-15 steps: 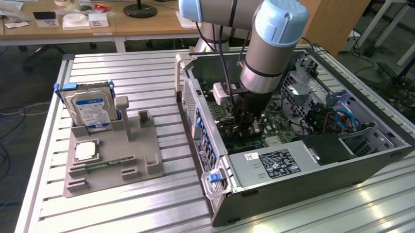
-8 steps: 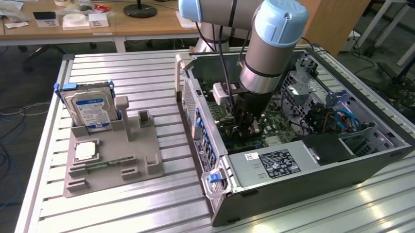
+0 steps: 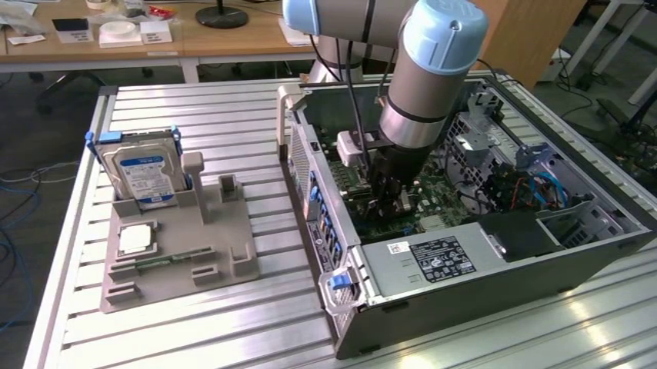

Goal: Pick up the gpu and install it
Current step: 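Insert the gpu into the slot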

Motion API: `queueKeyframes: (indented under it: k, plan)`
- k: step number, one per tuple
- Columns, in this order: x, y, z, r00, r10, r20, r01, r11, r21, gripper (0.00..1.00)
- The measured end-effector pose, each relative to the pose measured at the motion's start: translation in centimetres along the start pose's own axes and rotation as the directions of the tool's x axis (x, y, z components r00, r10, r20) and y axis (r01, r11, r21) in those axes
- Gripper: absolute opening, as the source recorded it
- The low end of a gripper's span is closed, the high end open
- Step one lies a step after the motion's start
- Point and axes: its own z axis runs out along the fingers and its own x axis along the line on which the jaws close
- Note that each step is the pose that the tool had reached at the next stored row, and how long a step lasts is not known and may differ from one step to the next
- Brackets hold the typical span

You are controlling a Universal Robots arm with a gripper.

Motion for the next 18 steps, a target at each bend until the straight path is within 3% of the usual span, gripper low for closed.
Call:
queueKeyframes:
  k: [10,12,13,15,17,18]
  plan:
    - [-0.01,0.0,0.07,1.0,0.0,0.0013,0.0,1.0,0.0007,0.29]
    - [-0.01,0.01,0.01,1.0,0.0,0.0004,0.0,1.0,-0.0004,0.4]
    - [0.0,0.01,0.01,1.0,0.0,0.0002,0.0,1.0,-0.0001,0.4]
    - [0.0,0.0,0.0,1.0,0.0,0.0001,0.0,1.0,0.0,0.53]
    - [0.0,0.0,-0.01,1.0,0.0,0.0002,0.0,1.0,0.0,0.53]
    - [0.0,0.0,-0.05,1.0,0.0,-0.0001,0.0,1.0,-0.0001,0.58]
